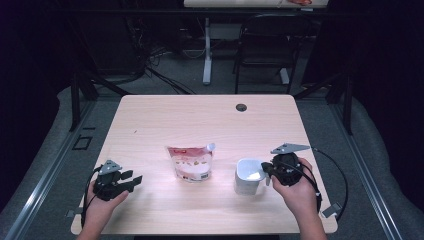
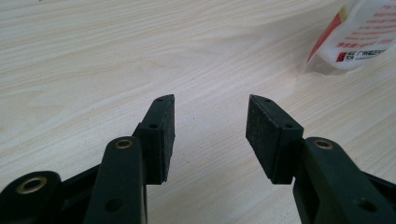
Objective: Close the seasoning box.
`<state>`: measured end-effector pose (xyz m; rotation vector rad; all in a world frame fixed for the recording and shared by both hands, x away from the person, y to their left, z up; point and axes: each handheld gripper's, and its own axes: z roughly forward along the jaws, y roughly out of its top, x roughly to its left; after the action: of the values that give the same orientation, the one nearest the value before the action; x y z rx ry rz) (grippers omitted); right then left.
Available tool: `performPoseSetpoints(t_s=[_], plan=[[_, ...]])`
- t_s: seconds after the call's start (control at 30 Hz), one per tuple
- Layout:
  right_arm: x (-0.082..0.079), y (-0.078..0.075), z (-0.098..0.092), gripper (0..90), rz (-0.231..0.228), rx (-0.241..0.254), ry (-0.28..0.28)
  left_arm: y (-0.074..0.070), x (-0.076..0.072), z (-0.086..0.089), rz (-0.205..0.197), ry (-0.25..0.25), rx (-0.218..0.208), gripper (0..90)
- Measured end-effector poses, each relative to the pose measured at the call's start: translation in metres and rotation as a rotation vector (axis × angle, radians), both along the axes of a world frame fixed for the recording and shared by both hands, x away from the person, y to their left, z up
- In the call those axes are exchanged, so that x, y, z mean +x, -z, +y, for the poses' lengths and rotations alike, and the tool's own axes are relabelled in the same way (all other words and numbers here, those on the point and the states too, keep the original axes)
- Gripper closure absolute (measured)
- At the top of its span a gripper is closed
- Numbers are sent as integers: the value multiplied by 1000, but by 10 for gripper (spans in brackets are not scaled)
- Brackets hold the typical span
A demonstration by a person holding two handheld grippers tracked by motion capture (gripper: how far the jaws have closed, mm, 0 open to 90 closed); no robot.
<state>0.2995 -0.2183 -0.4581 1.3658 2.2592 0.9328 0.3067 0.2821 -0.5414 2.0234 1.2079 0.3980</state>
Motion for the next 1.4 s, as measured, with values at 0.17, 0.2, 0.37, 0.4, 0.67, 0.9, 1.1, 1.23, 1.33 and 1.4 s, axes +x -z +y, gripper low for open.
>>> performPoseSetpoints(t_s=[0.17,0.2,0.37,0.4,0.67,0.9,1.1,1.23,1.33,1.4], plan=[[2,3,-3,900,13,22,4,0,0,0,2,1,1,523],[2,3,-5,900,16,32,3,0,0,0,2,1,1,523],[2,5,-8,900,20,73,9,0,0,-1,4,3,6,523],[2,6,-9,900,19,83,10,0,0,-1,4,3,4,523],[2,7,-10,900,16,101,15,1,1,-1,2,3,5,523],[1,8,-11,900,14,108,19,0,1,-1,1,5,7,523],[0,8,-11,900,6,113,26,1,2,-2,4,8,7,523],[0,9,-11,900,1,112,32,1,2,-2,2,8,8,523],[-1,9,-11,900,1,110,31,1,2,-2,1,8,12,523],[-1,9,-10,900,1,107,36,1,2,-2,1,5,9,523]])
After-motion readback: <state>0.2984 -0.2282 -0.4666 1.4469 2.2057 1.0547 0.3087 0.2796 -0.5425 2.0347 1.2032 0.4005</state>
